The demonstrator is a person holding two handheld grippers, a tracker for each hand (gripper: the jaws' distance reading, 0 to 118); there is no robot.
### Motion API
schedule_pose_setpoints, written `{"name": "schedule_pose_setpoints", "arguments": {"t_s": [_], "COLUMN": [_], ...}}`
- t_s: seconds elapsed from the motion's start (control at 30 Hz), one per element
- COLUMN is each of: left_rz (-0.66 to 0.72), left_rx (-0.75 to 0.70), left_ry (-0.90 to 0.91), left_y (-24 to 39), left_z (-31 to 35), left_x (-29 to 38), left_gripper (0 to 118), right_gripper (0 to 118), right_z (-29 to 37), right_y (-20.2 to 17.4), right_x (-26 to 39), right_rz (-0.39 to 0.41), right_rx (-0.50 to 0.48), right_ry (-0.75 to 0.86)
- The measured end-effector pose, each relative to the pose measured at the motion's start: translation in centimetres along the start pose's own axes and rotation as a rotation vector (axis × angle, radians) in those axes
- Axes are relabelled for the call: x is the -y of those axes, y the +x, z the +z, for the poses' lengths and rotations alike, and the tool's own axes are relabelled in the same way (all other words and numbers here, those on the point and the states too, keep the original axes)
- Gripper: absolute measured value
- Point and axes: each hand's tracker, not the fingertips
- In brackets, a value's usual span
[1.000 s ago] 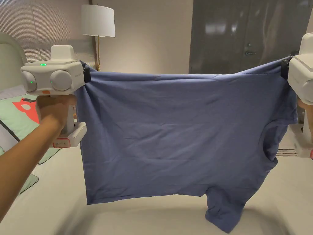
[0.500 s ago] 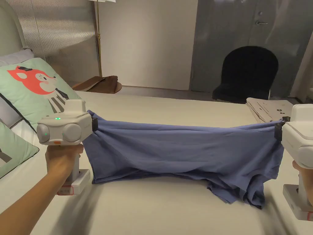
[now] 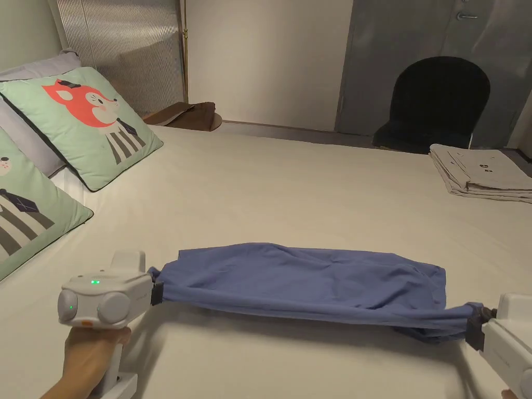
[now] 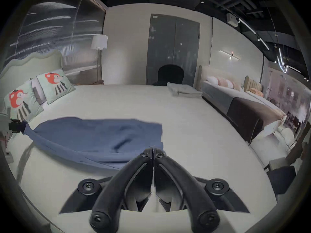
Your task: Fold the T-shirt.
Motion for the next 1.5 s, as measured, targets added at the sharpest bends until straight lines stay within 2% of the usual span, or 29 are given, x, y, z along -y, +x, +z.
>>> {"name": "schedule_pose_setpoints", "arguments": {"t_s": [0.4,0.63,0.7,0.93,1.03,1.1,1.13,1.17,1.2,1.27,1.3,1.33,1.5], "left_rz": [-0.002,-0.01,0.01,-0.017,-0.065,-0.085,-0.087,-0.087,-0.08,-0.033,-0.015,-0.006,0.003], "left_rx": [0.012,0.017,0.019,0.003,-0.011,-0.015,-0.03,-0.046,-0.041,0.027,0.049,0.067,0.134], "left_ry": [-0.076,-0.14,-0.166,-0.202,-0.205,-0.207,-0.213,-0.221,-0.217,-0.145,-0.089,-0.041,0.17], "left_y": [-3.5,-5.6,-6.3,-6.3,-5.7,-5.3,-5.0,-4.8,-4.7,-4.4,-4.0,-3.5,-1.0], "left_z": [8.7,13.0,13.8,15.2,15.2,15.4,15.6,15.8,16.1,17.1,17.9,18.6,22.3], "left_x": [10.1,15.1,16.4,19.3,19.1,19.0,18.7,18.1,17.5,16.3,15.3,14.5,10.3], "left_gripper": [1,1,1,1,1,9,21,50,72,106,109,109,109], "right_gripper": [0,0,0,0,0,1,4,16,36,88,101,105,105], "right_z": [13.0,18.8,19.9,19.8,19.5,19.7,19.9,20.1,20.3,20.6,21.0,21.4,23.2], "right_y": [2.0,2.4,2.4,1.7,1.5,1.2,1.1,0.9,0.5,0.0,-0.5,-0.9,-3.1], "right_x": [9.3,14.3,15.8,20.4,21.0,20.0,19.3,18.7,17.8,15.9,14.6,13.5,7.9], "right_rz": [-0.088,-0.107,-0.121,-0.076,-0.065,-0.07,-0.07,-0.067,-0.06,-0.053,-0.063,-0.071,-0.084], "right_rx": [-0.054,-0.079,-0.079,-0.063,-0.053,-0.045,-0.045,-0.042,-0.034,-0.028,-0.028,-0.03,-0.071], "right_ry": [-0.082,-0.153,-0.182,-0.346,-0.333,-0.342,-0.35,-0.346,-0.316,-0.232,-0.176,-0.127,0.071]}}
